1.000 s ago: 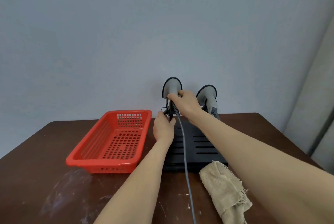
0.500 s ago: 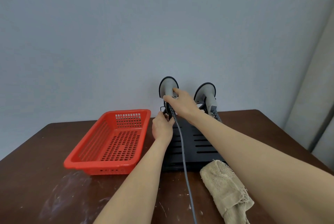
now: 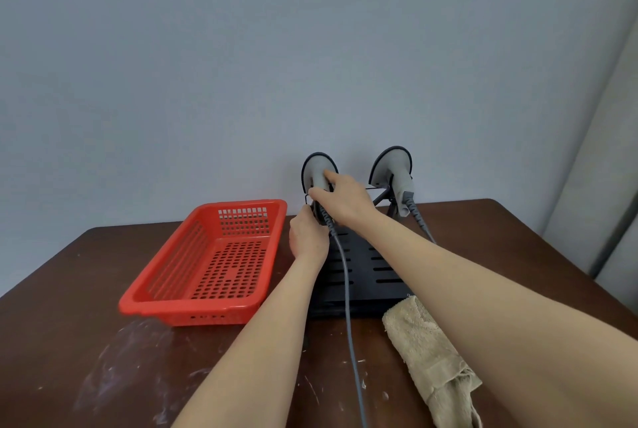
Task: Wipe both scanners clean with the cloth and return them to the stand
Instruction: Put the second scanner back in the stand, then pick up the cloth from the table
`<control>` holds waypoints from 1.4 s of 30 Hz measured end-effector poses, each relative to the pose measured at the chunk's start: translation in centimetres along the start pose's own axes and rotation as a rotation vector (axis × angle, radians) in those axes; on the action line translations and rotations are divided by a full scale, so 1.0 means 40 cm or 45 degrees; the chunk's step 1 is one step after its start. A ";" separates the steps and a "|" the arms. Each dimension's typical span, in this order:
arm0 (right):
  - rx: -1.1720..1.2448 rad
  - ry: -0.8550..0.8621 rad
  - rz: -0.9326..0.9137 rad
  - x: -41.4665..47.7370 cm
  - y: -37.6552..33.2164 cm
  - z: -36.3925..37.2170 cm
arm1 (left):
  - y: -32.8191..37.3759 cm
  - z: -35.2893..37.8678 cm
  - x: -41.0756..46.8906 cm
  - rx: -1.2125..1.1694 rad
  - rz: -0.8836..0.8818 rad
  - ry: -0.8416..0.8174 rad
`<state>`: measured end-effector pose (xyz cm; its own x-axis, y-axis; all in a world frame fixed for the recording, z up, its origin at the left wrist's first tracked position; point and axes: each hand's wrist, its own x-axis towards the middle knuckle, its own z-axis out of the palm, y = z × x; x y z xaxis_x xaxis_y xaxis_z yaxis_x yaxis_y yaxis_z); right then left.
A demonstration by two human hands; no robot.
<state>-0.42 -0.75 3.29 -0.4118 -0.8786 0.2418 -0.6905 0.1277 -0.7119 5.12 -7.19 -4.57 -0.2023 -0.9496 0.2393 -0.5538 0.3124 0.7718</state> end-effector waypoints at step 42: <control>-0.203 -0.188 0.134 -0.302 0.029 -0.220 | 0.218 -0.256 -0.324 0.311 0.307 -0.454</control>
<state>-1.47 14.07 5.34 -0.4034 -0.9128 0.0643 -0.7382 0.2832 -0.6122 11.17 7.59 5.09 -0.5878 -0.7960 0.1446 -0.6220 0.5589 0.5484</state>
